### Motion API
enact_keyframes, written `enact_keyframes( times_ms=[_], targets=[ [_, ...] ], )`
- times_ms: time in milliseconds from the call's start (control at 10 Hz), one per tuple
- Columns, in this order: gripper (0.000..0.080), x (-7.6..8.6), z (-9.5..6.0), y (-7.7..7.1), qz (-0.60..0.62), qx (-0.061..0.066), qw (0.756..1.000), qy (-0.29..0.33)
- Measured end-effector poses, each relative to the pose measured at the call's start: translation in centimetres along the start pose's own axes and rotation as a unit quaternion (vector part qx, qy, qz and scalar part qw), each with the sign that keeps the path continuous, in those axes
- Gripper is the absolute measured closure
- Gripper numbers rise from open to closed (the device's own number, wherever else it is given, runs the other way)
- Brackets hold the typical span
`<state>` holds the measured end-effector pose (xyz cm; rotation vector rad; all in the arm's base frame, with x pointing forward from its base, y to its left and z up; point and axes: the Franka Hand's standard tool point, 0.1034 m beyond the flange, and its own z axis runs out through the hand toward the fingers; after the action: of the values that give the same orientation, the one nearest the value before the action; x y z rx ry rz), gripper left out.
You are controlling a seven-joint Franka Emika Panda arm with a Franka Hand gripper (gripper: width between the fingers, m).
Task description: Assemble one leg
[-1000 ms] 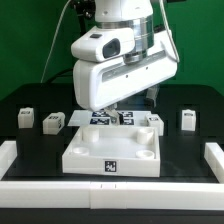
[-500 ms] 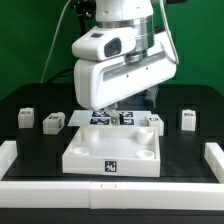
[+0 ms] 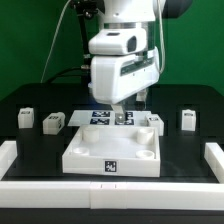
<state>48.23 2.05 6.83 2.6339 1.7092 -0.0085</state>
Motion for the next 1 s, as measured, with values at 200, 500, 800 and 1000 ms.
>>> enact_keyframes(
  times_ms=[200,500,800,1000],
  targets=[
    [0.015,-0.1,0.0,0.0,0.0,0.001,1.0,-0.001],
    [0.015,-1.7,1.3,-0.5,-0.111,-0.008,0.994,0.009],
    [0.015,-2.7,3.1,-2.3,-0.184,0.007,0.983,0.005],
    [0.015,-3.0,4.2,-3.0,-0.181,0.018,0.983,0.004]
  ],
)
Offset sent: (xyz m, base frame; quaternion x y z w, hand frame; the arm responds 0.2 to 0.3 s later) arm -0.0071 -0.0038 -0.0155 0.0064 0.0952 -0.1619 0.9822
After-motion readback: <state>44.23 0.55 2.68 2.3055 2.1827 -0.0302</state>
